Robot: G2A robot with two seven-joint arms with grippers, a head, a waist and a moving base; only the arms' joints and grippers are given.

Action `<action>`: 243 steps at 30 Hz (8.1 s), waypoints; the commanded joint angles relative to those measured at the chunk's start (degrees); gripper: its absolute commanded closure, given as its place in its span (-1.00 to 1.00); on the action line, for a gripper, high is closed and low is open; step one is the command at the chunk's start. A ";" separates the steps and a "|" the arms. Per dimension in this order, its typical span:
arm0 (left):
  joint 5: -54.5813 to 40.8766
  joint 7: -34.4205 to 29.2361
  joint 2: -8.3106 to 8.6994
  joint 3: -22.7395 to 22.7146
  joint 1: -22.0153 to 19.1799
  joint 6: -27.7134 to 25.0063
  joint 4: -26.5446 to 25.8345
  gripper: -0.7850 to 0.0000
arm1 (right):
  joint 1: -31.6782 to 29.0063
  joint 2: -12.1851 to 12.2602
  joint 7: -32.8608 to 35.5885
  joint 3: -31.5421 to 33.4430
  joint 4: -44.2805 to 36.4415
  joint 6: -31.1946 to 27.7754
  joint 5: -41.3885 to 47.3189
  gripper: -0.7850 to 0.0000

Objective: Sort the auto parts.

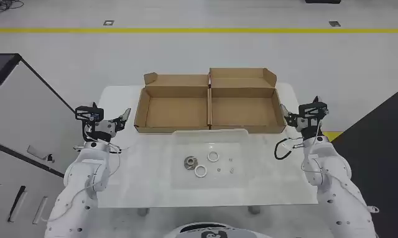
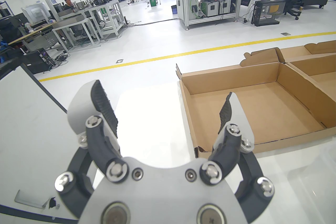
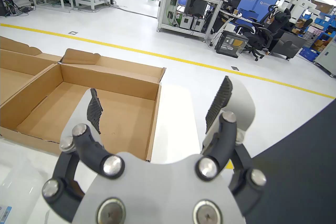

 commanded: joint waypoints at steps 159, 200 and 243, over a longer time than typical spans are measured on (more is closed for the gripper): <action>0.00 0.00 0.00 0.00 0.00 0.00 0.00 -1.00 | 71.38 15.45 46.53 -82.14 13.97 -57.37 34.86 -1.00; 0.00 0.00 0.00 0.00 0.00 0.00 0.00 -1.00 | 69.45 15.10 46.52 -82.14 13.87 -57.37 29.76 -0.22; 0.00 0.00 0.00 0.00 0.00 0.00 0.00 -1.00 | 66.28 16.72 46.53 -82.14 10.34 -57.37 27.89 0.07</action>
